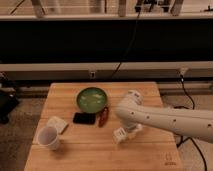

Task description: Place the bottle in the ceramic bowl

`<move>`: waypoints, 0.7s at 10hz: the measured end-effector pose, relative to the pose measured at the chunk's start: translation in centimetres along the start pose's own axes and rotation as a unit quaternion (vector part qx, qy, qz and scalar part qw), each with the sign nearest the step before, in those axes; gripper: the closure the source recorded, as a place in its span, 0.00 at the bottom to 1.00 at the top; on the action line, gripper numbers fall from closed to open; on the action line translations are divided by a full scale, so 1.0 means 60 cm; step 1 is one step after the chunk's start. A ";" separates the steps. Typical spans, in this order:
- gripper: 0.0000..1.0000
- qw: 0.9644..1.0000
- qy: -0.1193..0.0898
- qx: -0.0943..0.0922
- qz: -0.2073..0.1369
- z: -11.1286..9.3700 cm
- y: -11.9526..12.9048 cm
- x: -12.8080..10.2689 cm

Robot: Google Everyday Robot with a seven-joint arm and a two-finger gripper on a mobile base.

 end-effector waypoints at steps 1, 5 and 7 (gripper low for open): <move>0.99 1.000 0.000 0.000 0.000 -0.001 -0.003 0.001; 0.99 1.000 0.007 0.013 0.002 -0.020 -0.046 0.008; 0.99 1.000 0.011 0.018 0.001 -0.028 -0.064 0.010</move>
